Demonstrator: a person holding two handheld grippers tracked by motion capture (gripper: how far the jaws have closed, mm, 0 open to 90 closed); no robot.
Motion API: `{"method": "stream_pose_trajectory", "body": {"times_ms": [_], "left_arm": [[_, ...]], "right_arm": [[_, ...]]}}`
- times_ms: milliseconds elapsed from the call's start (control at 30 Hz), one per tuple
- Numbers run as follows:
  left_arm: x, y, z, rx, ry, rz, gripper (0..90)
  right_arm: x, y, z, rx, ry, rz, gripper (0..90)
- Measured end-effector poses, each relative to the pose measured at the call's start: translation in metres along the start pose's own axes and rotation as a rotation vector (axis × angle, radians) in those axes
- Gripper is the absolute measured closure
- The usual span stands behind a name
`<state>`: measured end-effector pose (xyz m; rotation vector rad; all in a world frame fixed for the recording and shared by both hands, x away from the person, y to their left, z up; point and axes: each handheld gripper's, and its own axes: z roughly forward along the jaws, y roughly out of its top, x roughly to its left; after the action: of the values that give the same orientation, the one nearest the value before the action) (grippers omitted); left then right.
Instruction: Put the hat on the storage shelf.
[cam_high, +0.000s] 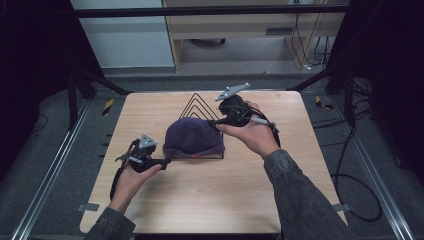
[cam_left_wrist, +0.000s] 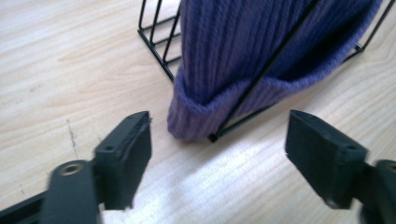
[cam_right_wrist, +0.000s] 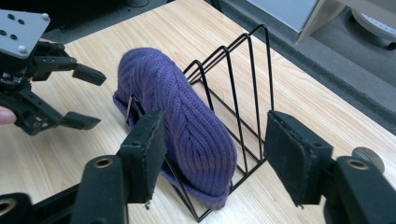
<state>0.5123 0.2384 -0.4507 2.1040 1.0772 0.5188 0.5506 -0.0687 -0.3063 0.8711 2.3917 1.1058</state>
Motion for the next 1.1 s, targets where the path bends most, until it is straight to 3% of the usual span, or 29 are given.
{"method": "stream_pose_trajectory", "body": {"times_ms": [233, 500, 633, 1100], "left_arm": [[0.003, -0.007, -0.004, 0.004, 0.009, -0.035, 11.7], [0.010, -0.016, -0.009, 0.001, 0.006, -0.055, 6.3], [0.013, -0.021, -0.008, 0.003, 0.013, -0.069, 5.8], [0.017, -0.028, -0.006, 0.020, 0.023, -0.065, 5.2]], "right_arm": [[-0.006, -0.004, -0.008, 0.012, -0.027, 0.022, 24.1], [-0.014, -0.014, -0.022, -0.026, -0.058, 0.032, 12.9], [-0.021, -0.024, -0.031, -0.049, -0.072, 0.046, 9.7], [-0.042, -0.076, -0.046, -0.041, -0.099, 0.117, 7.6]]}}
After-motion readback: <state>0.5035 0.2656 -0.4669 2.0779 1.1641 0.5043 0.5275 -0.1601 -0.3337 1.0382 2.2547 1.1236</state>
